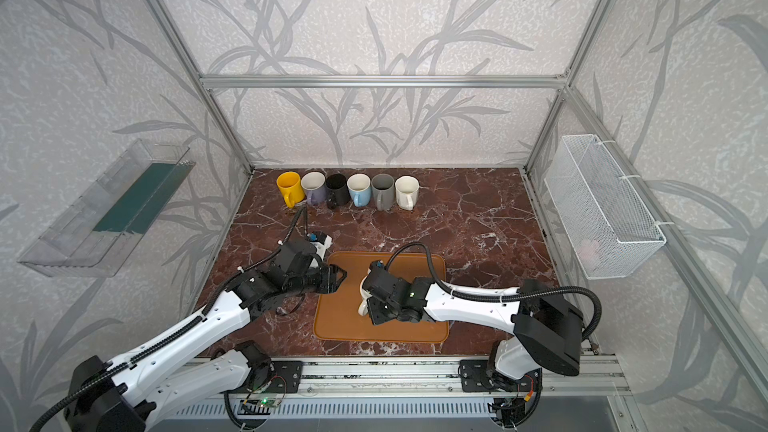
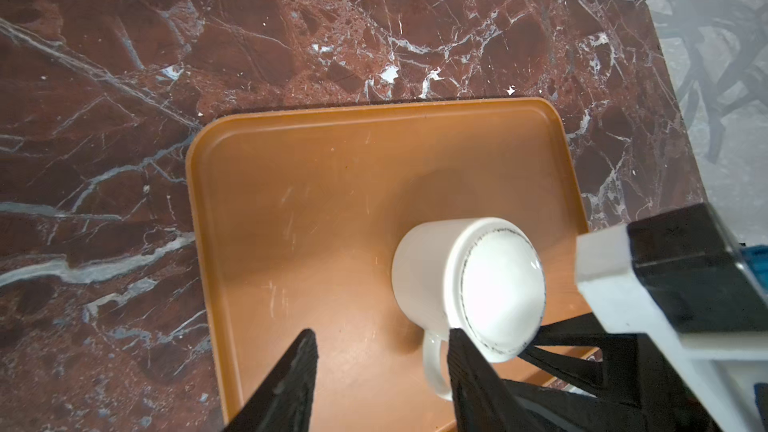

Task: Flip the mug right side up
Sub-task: 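Bring both grippers over the upside-down round white mug on the tray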

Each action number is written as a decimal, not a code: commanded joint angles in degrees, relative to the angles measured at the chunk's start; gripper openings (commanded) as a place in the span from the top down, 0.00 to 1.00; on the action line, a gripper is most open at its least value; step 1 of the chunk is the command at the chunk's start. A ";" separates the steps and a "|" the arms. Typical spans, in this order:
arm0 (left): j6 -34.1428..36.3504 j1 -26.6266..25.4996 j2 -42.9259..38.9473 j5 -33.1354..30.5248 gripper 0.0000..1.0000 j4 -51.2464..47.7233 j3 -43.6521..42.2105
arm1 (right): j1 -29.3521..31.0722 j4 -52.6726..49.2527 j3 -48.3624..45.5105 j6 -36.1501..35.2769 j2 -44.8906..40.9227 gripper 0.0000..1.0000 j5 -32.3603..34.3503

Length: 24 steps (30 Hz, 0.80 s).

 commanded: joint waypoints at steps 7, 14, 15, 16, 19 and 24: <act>-0.75 -4.69 2.73 -4.96 0.47 -3.49 0.16 | -5.13 4.39 1.24 -5.05 -4.33 0.64 -0.57; 3.05 -8.39 7.44 -6.61 0.47 -8.15 3.48 | -12.17 -0.20 -2.50 -6.76 -13.48 0.62 1.98; 3.61 -8.80 8.56 -7.29 0.47 -9.19 4.15 | -12.95 -0.05 -3.38 -8.48 -14.81 0.61 2.51; 4.34 -9.18 9.52 -7.71 0.46 -9.83 4.78 | -13.77 -0.02 -4.07 -8.61 -16.04 0.61 2.81; 6.15 -9.50 11.66 -7.55 0.46 -10.55 6.64 | -15.82 -0.73 -5.16 -8.78 -18.49 0.60 2.77; 8.63 -9.58 14.91 -7.63 0.46 -10.62 9.23 | -16.91 -2.18 -5.81 -9.39 -20.06 0.60 3.48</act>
